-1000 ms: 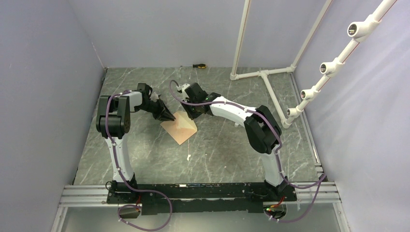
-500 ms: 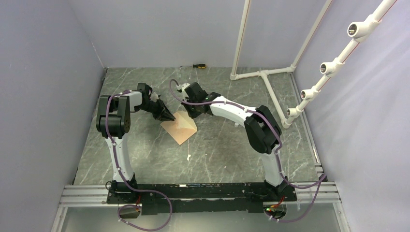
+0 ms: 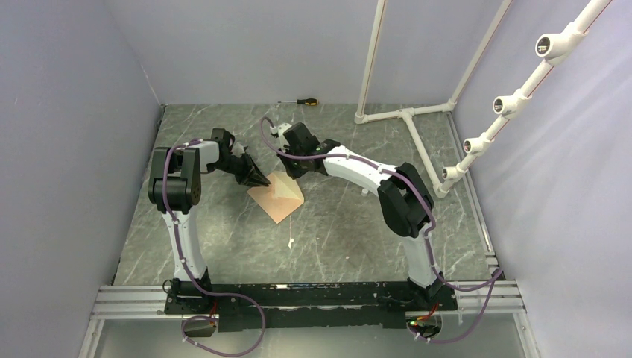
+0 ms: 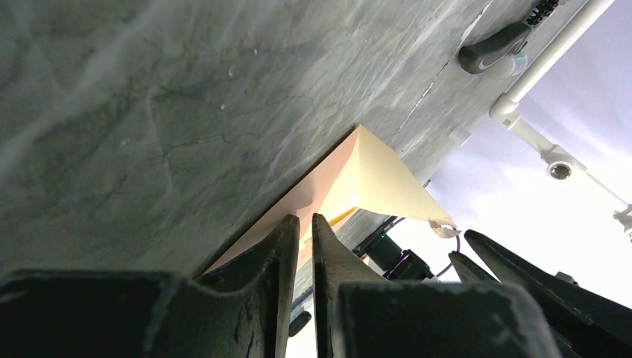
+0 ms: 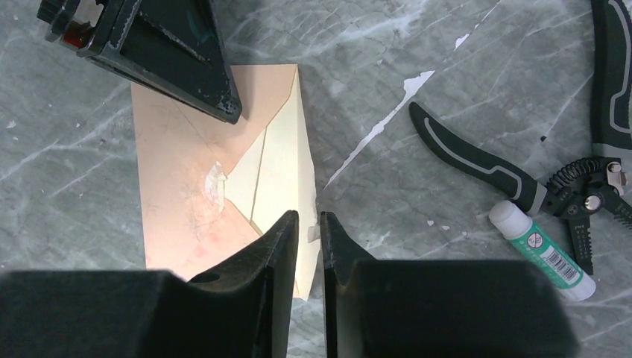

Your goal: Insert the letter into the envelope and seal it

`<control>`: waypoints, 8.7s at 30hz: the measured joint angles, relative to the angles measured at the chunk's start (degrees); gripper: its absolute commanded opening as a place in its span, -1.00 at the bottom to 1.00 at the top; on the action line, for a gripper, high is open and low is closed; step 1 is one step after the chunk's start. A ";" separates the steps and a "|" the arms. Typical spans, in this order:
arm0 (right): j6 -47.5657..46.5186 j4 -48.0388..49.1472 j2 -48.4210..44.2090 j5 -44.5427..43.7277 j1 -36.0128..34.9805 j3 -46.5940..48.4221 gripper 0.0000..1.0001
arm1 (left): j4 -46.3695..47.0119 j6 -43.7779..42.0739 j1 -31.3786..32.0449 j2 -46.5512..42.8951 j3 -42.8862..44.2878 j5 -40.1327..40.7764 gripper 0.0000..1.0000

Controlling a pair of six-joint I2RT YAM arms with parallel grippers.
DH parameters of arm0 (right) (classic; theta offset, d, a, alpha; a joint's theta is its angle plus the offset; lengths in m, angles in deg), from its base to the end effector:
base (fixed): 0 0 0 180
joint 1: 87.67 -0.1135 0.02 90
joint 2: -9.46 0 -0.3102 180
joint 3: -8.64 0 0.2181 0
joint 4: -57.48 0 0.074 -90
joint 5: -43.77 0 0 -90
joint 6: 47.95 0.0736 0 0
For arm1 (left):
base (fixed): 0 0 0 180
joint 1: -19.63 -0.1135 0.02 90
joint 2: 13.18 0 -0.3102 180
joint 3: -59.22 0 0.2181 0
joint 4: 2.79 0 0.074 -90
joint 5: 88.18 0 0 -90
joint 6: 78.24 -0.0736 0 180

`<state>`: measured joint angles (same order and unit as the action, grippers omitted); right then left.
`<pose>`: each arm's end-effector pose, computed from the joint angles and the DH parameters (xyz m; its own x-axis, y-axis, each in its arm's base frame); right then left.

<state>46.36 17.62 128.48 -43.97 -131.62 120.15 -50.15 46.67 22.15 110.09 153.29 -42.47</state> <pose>0.3483 0.3398 0.2477 -0.5818 -0.4565 -0.6732 -0.6709 0.7372 0.0798 0.4073 -0.0694 0.1432 -0.9076 -0.3701 0.1981 -0.3973 0.6051 -0.6900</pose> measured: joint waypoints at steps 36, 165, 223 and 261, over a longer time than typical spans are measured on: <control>1.29 -2.19 2.12 -0.15 0.22 1.92 -1.00 | -0.02 -0.02 -0.20 0.35 0.00 -0.55 -0.63; 2.14 -5.55 12.63 -4.85 -5.90 8.57 -0.51 | 9.01 2.16 3.28 0.50 -1.57 -1.38 -0.95; 9.55 -10.29 11.74 -8.37 -6.05 8.96 -0.96 | 9.46 1.53 2.34 1.20 -5.49 -8.41 -0.95; 13.29 -16.96 17.29 -5.97 -5.33 18.99 -0.69 | 9.46 1.49 2.34 1.25 -5.51 -8.44 -0.95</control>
<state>59.65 0.66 145.77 -49.93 -136.95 139.14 -40.69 48.16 24.49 111.33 147.79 -50.91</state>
